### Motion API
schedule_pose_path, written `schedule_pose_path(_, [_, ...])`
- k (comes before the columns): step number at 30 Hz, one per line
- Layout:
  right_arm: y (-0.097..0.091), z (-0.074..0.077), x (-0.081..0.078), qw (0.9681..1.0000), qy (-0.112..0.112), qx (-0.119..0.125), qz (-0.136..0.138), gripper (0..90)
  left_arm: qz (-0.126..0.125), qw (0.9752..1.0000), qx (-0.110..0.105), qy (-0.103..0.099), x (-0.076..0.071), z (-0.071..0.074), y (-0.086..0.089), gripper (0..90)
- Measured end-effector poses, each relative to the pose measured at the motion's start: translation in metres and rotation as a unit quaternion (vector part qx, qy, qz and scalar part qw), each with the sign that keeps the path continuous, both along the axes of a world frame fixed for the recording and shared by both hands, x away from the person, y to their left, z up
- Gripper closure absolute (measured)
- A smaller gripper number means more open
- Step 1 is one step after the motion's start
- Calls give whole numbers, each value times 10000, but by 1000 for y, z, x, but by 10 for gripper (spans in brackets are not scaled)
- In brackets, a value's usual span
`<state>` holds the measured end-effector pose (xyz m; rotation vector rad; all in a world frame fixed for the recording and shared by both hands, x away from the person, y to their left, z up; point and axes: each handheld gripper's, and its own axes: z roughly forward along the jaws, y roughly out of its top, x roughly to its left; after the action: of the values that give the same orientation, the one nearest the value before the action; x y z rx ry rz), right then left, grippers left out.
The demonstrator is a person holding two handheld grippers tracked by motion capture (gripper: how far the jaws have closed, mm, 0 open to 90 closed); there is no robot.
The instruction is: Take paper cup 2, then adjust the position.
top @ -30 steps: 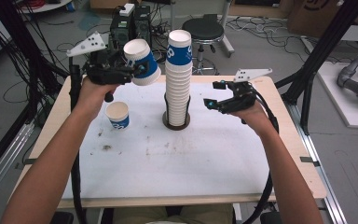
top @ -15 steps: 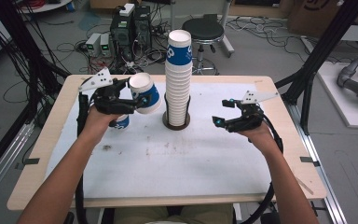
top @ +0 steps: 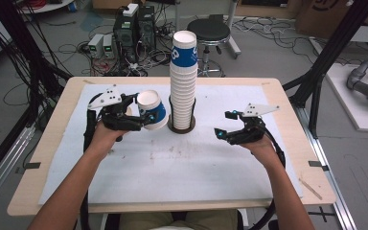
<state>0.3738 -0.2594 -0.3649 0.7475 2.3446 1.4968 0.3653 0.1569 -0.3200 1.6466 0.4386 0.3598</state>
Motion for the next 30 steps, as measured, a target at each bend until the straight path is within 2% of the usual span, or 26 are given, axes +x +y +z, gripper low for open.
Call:
schedule_pose_path(7, [-2, 2, -3, 10000, -29, 33, -18, 151, -23, 10000, -10, 28, 1, -1, -3, 262])
schedule_pose_path(17, [-1, -3, -6, 9999, 1, 104, -4, 151, -46, 10000, 15, 69, -2, -6, -7, 262])
schedule_pose_path(26, [4, -5, -9, 10000, -10, 47, 38, 150, -76, 9999, 0, 102, -4, -10, -14, 262])
schedule_pose_path(30, [6, -5, -13, 9995, 130, 232, 175, 151, -142, 9998, 32, 147, -5, -11, -19, 262])
